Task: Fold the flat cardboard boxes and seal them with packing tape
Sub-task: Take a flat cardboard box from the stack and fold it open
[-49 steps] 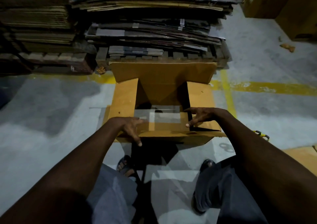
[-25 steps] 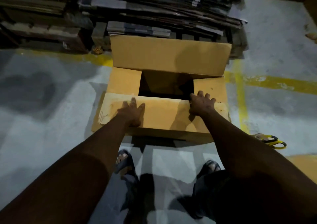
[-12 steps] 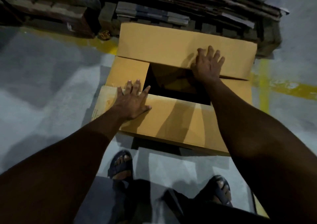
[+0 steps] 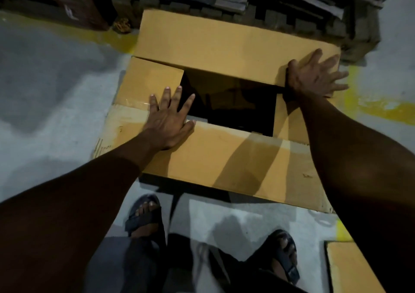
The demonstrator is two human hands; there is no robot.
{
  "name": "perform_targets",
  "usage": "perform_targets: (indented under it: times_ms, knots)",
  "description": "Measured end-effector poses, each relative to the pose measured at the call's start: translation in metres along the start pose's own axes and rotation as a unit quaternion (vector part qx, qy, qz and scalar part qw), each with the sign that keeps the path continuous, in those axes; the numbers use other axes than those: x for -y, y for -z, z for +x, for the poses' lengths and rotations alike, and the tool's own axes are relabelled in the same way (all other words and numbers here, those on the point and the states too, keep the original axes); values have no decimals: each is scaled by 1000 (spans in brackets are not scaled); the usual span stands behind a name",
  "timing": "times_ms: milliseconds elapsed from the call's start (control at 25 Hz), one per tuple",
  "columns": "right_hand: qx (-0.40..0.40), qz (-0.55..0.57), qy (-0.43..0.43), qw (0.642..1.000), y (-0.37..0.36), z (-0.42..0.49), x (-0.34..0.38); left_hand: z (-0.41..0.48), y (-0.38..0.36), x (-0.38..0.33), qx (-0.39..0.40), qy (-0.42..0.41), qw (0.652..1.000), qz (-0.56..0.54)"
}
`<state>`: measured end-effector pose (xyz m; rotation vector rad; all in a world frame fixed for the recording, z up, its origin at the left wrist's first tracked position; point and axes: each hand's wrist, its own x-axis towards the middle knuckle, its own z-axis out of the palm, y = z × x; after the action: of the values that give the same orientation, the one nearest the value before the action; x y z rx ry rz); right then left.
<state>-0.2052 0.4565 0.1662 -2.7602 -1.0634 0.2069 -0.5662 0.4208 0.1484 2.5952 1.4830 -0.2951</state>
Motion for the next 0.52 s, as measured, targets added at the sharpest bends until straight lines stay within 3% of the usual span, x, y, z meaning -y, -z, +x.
perform_targets:
  times_ms: [240, 400, 520]
  knots:
    - [-39, 87, -48, 994, -8, -11, -21, -2, -1, -6, 9, 11, 1000, 10]
    - [-90, 166, -66, 980, 18, -23, -27, -8, -2, -23, 50, 132, 990, -17]
    - [-143, 262, -68, 952, 45, -45, -37, -18, 12, -31, 64, 142, 985, -73]
